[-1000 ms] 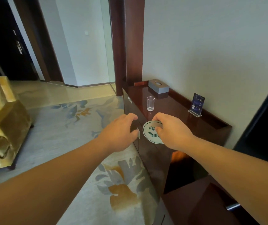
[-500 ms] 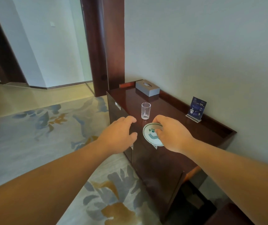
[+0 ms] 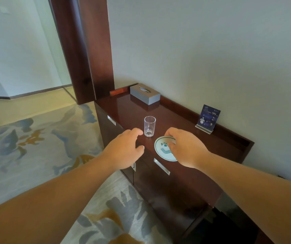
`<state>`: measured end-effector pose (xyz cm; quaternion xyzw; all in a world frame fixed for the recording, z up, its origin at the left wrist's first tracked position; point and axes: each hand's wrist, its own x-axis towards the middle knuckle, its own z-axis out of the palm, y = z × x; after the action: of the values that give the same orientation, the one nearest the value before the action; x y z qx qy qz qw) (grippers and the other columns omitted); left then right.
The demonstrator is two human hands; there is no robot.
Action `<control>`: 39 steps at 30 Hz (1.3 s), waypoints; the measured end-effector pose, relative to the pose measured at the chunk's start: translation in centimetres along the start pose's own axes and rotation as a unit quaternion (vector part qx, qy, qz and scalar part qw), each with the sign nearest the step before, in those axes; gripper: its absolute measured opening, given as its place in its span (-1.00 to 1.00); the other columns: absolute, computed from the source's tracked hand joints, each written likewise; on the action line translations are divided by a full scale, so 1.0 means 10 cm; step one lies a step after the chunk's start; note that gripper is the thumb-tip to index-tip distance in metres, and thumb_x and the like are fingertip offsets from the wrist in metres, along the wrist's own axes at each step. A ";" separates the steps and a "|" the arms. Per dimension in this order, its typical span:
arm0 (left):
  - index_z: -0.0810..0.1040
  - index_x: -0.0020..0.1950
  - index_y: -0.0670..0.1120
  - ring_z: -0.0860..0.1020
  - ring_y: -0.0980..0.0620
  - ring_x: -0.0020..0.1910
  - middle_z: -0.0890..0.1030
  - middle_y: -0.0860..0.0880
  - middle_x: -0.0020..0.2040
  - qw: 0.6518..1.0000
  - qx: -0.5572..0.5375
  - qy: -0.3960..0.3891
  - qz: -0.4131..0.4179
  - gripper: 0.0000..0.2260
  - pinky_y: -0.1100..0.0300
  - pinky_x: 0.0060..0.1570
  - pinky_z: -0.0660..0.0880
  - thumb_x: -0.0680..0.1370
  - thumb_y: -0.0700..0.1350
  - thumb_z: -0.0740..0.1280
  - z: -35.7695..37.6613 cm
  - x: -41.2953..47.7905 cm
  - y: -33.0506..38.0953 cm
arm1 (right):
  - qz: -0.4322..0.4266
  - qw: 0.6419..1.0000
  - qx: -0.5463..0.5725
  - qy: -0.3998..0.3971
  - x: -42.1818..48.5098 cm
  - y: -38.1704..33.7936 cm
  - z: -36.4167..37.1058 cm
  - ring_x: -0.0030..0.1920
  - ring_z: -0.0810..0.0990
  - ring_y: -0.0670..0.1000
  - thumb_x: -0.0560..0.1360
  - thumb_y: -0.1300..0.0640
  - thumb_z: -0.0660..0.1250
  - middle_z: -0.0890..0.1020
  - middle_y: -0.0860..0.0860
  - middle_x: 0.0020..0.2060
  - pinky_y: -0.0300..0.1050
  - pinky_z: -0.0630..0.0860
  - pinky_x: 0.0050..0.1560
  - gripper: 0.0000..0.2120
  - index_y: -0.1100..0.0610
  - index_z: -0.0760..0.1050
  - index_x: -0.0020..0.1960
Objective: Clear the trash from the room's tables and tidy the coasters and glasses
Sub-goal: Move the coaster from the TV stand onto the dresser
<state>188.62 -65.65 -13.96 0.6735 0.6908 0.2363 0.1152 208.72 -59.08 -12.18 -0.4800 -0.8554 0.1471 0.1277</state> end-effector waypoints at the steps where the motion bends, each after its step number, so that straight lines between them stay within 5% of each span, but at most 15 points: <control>1: 0.30 0.39 0.07 0.50 0.05 0.14 0.48 0.03 0.21 1.000 0.001 0.000 0.002 -0.60 0.11 0.10 0.46 0.55 0.03 0.24 0.00 0.11 -0.03 | 0.001 1.000 -0.001 0.004 0.11 0.04 0.00 -0.07 0.54 -0.06 0.51 0.13 0.37 0.59 -0.06 0.12 -0.40 0.47 -0.24 -0.74 -0.09 0.38 0.12; 8: 0.30 0.38 0.07 0.52 0.04 0.14 0.48 0.02 0.26 0.999 0.030 0.015 0.017 -0.60 0.18 0.03 0.46 0.55 0.03 0.26 -0.07 0.97 -0.15 | 0.006 1.000 0.007 0.029 0.92 0.31 -0.07 -0.09 0.52 -0.05 0.53 0.16 0.32 0.60 -0.03 0.07 -0.36 0.52 -0.32 -0.77 -0.07 0.38 0.10; 17: 0.30 0.38 0.06 0.51 0.03 0.14 0.47 0.02 0.24 0.998 0.032 -0.018 0.048 -0.59 0.16 0.05 0.45 0.55 0.03 0.26 0.16 1.71 -0.43 | 0.047 0.998 0.009 0.027 1.53 0.55 0.05 -0.03 0.58 0.04 0.55 0.16 0.23 0.61 -0.01 0.05 -0.11 0.64 -0.18 -0.84 -0.04 0.40 0.09; 28: 0.29 0.41 0.05 0.50 0.04 0.20 0.45 0.02 0.31 0.987 0.005 -0.104 0.122 -0.55 0.28 -0.02 0.38 0.55 0.03 0.29 0.46 2.65 -1.04 | 0.184 0.982 -0.004 0.039 2.12 0.61 0.30 -0.15 0.55 -0.02 0.54 0.16 0.19 0.62 0.01 0.03 -0.20 0.49 -0.37 -0.82 -0.07 0.43 0.08; 39: 0.27 0.41 0.08 0.48 0.03 0.18 0.44 0.04 0.29 0.964 -0.014 -0.184 0.193 -0.55 0.09 0.06 0.48 0.54 0.04 0.25 0.62 3.30 -1.32 | 0.284 0.957 -0.001 0.052 2.37 0.51 0.47 -0.15 0.53 0.02 0.54 0.17 0.18 0.59 -0.03 -0.07 -0.12 0.47 -0.27 -0.84 -0.03 0.43 0.06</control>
<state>177.84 -31.85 -20.37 0.8241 0.5115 0.1358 0.2021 199.04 -36.80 -16.62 -0.7102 -0.6762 0.1512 0.1244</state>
